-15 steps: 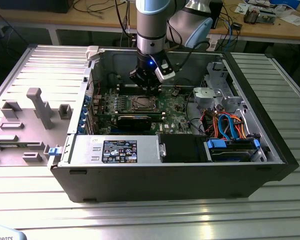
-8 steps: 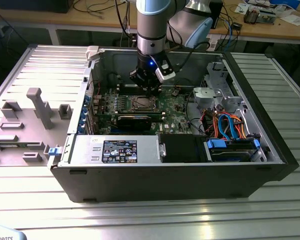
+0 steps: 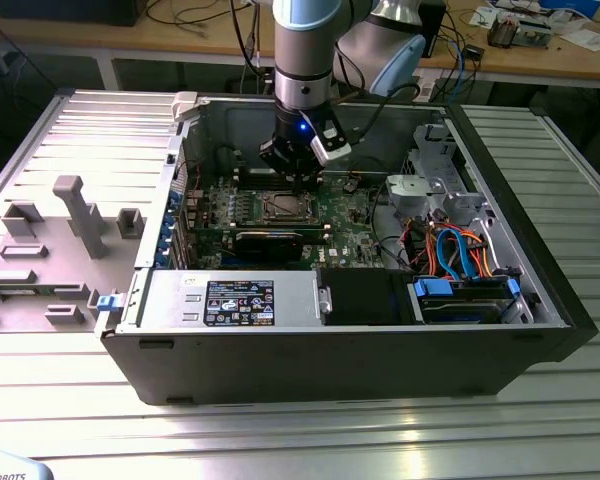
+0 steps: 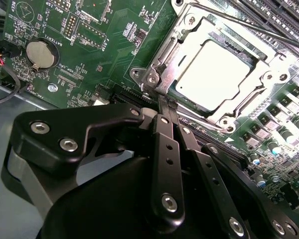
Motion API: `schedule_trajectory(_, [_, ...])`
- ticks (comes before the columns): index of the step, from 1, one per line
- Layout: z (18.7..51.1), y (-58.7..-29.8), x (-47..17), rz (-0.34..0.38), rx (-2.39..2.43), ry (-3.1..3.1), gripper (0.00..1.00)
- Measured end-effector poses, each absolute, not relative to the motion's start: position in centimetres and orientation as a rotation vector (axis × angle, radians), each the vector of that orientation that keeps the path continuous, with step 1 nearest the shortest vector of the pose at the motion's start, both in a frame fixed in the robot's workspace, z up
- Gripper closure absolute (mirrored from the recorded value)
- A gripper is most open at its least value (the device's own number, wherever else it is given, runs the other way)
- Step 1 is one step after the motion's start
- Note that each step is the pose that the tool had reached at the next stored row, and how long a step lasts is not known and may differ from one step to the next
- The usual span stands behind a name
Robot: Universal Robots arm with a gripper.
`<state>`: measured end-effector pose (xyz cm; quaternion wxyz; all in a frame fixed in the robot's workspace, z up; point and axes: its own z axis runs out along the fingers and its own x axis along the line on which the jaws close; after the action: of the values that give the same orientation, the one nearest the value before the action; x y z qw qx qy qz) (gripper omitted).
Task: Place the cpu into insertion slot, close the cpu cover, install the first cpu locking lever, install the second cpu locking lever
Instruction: 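Install the first cpu locking lever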
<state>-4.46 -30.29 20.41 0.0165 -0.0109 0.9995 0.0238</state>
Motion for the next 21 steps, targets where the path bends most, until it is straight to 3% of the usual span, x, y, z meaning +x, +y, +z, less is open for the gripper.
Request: schedule_trajectory(21, [20.5,-30.29,-4.42,0.024,-0.035,3.109,0.89])
